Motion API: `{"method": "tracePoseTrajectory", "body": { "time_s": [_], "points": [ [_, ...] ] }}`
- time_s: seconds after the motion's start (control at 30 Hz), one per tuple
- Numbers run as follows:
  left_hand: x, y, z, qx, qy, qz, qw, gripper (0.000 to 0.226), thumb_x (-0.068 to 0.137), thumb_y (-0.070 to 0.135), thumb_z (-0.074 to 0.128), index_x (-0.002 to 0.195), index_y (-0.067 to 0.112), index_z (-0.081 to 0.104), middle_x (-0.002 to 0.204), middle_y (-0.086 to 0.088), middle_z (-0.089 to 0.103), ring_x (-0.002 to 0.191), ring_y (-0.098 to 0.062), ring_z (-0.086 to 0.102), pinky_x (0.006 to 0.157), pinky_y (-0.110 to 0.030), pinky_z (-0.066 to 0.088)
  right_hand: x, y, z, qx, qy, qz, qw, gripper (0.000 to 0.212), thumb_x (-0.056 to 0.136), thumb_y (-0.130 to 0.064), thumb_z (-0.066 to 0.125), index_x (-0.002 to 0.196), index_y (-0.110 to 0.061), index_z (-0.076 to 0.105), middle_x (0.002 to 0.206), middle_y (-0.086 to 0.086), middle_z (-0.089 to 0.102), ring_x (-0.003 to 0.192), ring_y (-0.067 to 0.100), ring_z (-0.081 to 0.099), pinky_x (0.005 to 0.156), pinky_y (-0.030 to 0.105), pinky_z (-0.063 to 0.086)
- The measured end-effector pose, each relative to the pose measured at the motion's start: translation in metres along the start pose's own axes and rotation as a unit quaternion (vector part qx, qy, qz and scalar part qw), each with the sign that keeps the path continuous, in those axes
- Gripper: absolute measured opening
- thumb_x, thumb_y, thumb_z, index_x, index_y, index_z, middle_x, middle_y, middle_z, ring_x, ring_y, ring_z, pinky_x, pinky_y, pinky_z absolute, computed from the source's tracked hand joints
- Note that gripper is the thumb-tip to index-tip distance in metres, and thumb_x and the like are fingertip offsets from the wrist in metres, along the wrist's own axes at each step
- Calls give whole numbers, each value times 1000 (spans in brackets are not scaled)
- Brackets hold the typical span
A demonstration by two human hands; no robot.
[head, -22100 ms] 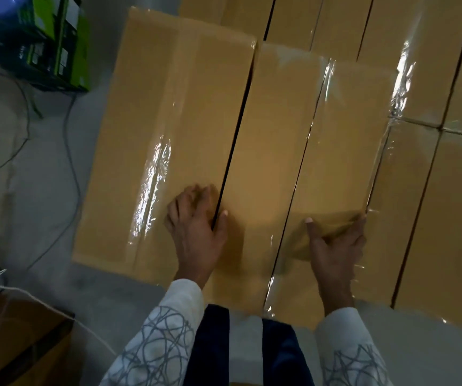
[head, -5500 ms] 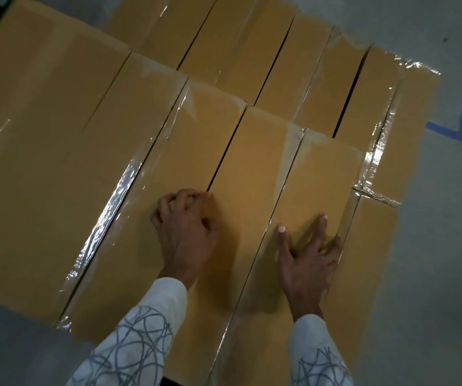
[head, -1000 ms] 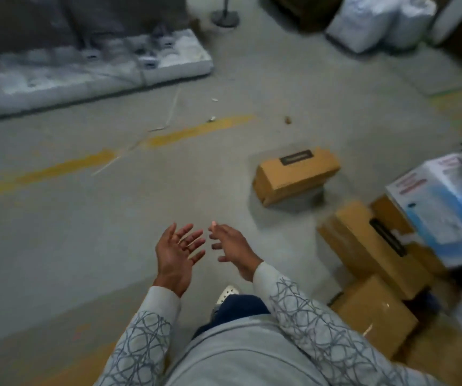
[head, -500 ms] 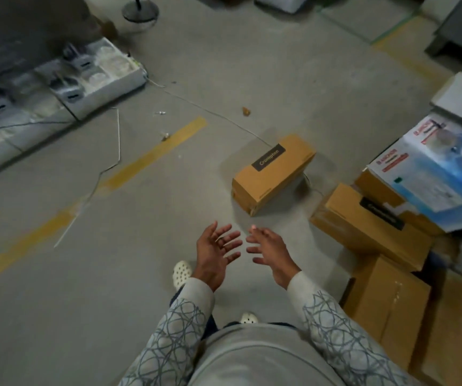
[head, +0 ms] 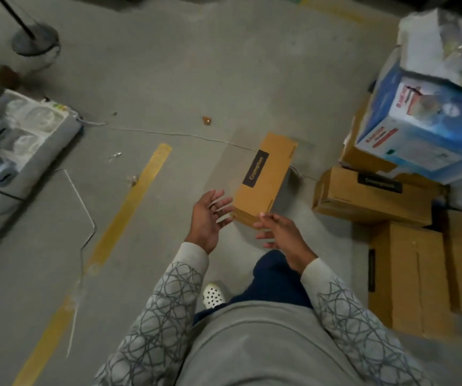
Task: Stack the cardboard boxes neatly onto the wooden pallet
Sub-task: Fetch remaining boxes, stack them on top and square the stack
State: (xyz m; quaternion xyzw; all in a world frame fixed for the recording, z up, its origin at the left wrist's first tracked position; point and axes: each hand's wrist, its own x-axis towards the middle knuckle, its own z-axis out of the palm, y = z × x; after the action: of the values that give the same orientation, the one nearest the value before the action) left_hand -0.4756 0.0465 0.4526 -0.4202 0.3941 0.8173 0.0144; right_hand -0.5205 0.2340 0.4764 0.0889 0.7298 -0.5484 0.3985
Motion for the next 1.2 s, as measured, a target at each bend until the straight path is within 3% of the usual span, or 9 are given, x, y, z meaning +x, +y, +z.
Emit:
{"method": "tracePoseTrajectory", "body": {
  "time_s": [0.13, 0.23, 0.47, 0.6, 0.7, 0.8, 0.9, 1.07, 1.2],
  "points": [
    [56, 15, 20, 17, -14, -34, 999, 35, 103, 35, 50, 130, 16, 63, 123, -9, 72, 105, -25, 66, 92, -41, 49, 46, -18, -9, 61, 60, 30, 996, 31, 107, -38, 54, 123, -16, 67, 111, 6, 74, 76, 11, 72, 67, 25, 54],
    [103, 34, 32, 28, 7, -44, 999, 31, 102, 31, 52, 126, 16, 64, 118, -8, 71, 97, -22, 67, 85, -37, 49, 86, -36, -16, 77, 92, 39, 992, 34, 106, -37, 55, 126, -12, 66, 110, 9, 73, 80, 13, 68, 58, 18, 54],
    [215, 80, 47, 87, 21, -62, 994, 31, 101, 33, 54, 125, 16, 65, 112, -8, 73, 91, -20, 68, 76, -34, 52, 190, -76, -12, 30, 140, 49, 989, 22, 103, -43, 58, 107, -24, 69, 107, -1, 72, 97, 12, 66, 75, 25, 45],
    [286, 88, 52, 107, 32, -100, 989, 28, 98, 33, 57, 119, 16, 67, 103, -6, 72, 82, -18, 68, 63, -28, 53, 261, -95, -1, -24, 174, 42, 984, 23, 103, -42, 60, 114, -24, 68, 103, -11, 69, 92, 0, 61, 82, 24, 45],
    [361, 80, 49, 95, 22, -135, 986, 18, 96, 33, 62, 105, 19, 69, 93, -4, 71, 78, -19, 65, 53, -22, 48, 343, -82, 8, -87, 208, 22, 974, 31, 101, -50, 58, 120, -27, 67, 115, -8, 69, 109, 12, 63, 97, 38, 50],
    [449, 50, 43, 112, 30, -168, 979, 23, 99, 32, 58, 112, 16, 68, 90, -3, 72, 73, -17, 65, 54, -22, 46, 442, -46, 18, -212, 224, 48, 950, 41, 101, -53, 55, 134, -30, 58, 138, -3, 59, 133, 22, 47, 107, 51, 38],
    [539, 9, 33, 150, -2, -205, 967, 26, 99, 37, 56, 112, 18, 68, 98, -7, 72, 77, -19, 63, 55, -24, 46, 539, -9, 27, -284, 251, 55, 924, 53, 99, -51, 56, 147, -29, 48, 150, 0, 46, 142, 25, 33, 108, 58, 32],
    [661, -40, 20, 255, -36, -227, 939, 40, 102, 45, 51, 122, 16, 70, 102, -7, 75, 90, -22, 66, 72, -34, 49, 678, 58, 47, -331, 265, 156, 892, 88, 92, -51, 68, 162, -26, 19, 168, 10, 10, 152, 38, 11, 107, 74, 32],
    [711, -83, 4, 295, -21, -241, 924, 41, 102, 45, 49, 122, 17, 72, 104, -11, 73, 96, -23, 65, 88, -41, 46, 730, 100, 49, -319, 261, 229, 882, 122, 74, -59, 84, 160, -40, -1, 166, 9, -15, 152, 47, -4, 99, 85, 32]
  ]
}}
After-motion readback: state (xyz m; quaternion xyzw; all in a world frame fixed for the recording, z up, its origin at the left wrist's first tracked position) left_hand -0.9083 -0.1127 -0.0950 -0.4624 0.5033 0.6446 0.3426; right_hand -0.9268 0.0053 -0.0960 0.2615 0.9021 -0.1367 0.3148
